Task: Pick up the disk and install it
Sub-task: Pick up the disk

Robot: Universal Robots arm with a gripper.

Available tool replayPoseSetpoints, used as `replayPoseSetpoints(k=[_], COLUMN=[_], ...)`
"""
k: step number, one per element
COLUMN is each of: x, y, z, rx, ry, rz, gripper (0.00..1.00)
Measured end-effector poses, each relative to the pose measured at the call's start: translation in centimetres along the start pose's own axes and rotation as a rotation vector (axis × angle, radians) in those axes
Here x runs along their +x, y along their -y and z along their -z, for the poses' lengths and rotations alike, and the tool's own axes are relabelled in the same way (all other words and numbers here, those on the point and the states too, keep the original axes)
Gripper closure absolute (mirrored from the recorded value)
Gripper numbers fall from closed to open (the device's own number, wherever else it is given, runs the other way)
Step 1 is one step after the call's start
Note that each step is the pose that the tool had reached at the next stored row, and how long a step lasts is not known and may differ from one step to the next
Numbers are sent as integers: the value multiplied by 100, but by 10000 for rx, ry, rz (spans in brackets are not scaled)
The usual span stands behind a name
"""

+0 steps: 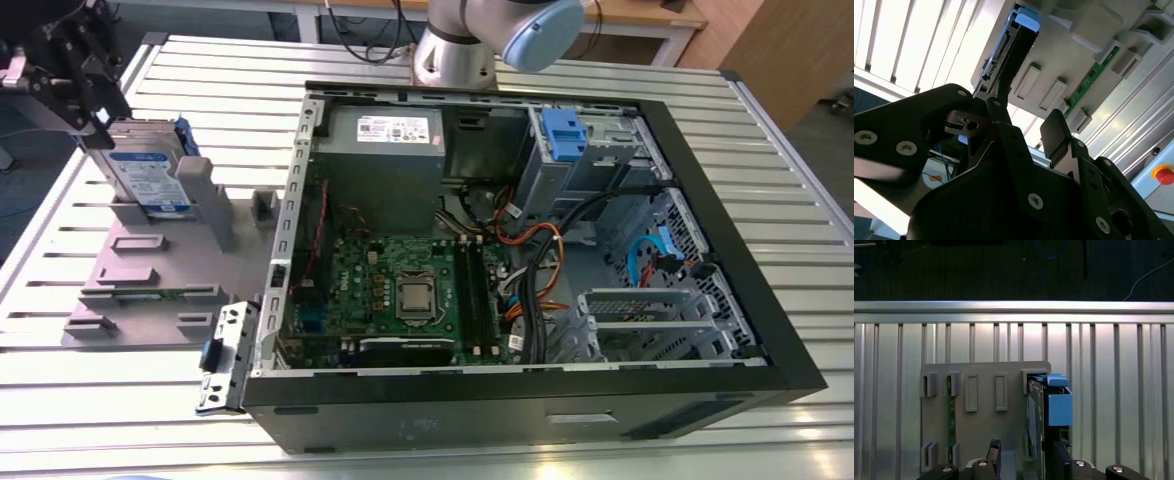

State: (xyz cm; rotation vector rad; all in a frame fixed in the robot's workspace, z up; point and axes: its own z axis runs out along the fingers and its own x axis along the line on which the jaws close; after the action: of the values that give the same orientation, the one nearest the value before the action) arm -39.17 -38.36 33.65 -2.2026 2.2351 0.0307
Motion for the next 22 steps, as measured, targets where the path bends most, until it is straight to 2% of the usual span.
replayPoseSetpoints(k=[22], x=[-119], y=[-2], z=[-5], rx=[0], ry=[0], rz=[-1], gripper=[47])
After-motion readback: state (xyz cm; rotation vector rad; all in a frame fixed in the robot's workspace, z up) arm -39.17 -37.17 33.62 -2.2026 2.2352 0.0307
